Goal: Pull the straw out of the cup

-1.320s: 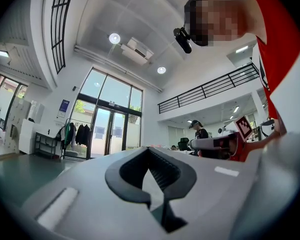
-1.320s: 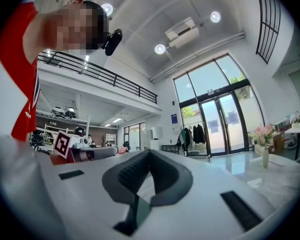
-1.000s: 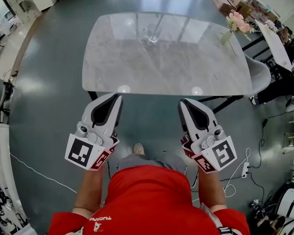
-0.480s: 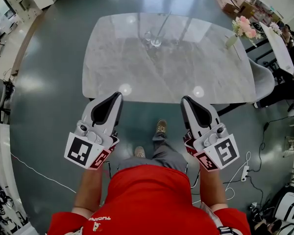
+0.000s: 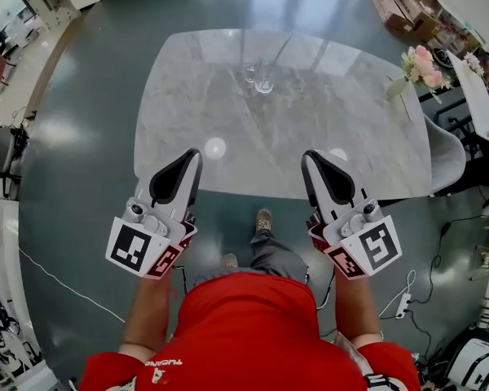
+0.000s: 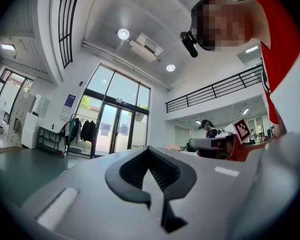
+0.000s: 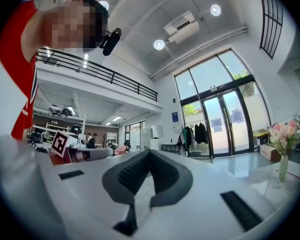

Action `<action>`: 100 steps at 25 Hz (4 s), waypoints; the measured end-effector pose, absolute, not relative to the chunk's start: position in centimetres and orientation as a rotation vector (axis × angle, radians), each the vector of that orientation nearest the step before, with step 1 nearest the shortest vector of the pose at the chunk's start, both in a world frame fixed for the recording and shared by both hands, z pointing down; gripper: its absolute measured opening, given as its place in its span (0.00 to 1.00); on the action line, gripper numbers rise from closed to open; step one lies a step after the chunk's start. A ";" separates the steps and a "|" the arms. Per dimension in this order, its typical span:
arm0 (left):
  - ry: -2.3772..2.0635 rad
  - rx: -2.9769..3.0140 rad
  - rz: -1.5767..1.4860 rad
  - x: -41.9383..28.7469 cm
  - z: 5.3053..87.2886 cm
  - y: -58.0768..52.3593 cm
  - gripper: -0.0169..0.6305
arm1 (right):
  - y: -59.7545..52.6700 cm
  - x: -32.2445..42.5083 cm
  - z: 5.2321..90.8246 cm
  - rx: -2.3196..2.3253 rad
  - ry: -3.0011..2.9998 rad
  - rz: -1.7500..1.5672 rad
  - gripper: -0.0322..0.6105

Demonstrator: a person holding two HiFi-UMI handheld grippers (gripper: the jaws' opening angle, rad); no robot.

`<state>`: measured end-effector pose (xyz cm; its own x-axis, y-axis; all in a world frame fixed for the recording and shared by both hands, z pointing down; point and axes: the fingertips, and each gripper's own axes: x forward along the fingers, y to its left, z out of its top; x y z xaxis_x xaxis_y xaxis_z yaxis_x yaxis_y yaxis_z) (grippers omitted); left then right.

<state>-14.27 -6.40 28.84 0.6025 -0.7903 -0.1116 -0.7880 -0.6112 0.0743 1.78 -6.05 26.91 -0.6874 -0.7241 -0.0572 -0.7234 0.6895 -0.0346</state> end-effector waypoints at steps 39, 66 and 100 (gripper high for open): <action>-1.546 2.728 -0.127 -8.3 31.5 -27.6 0.03 | -29.9 4.9 31.3 -1.106 3.001 -0.001 0.05; -1.365 2.751 -0.069 -8.3 38.5 -35.8 0.03 | -39.4 3.8 41.2 -1.382 2.988 -0.313 0.05; -1.318 2.699 -0.010 -9.5 41.7 -35.7 0.03 | -46.5 2.0 48.5 -1.429 3.035 -0.549 0.12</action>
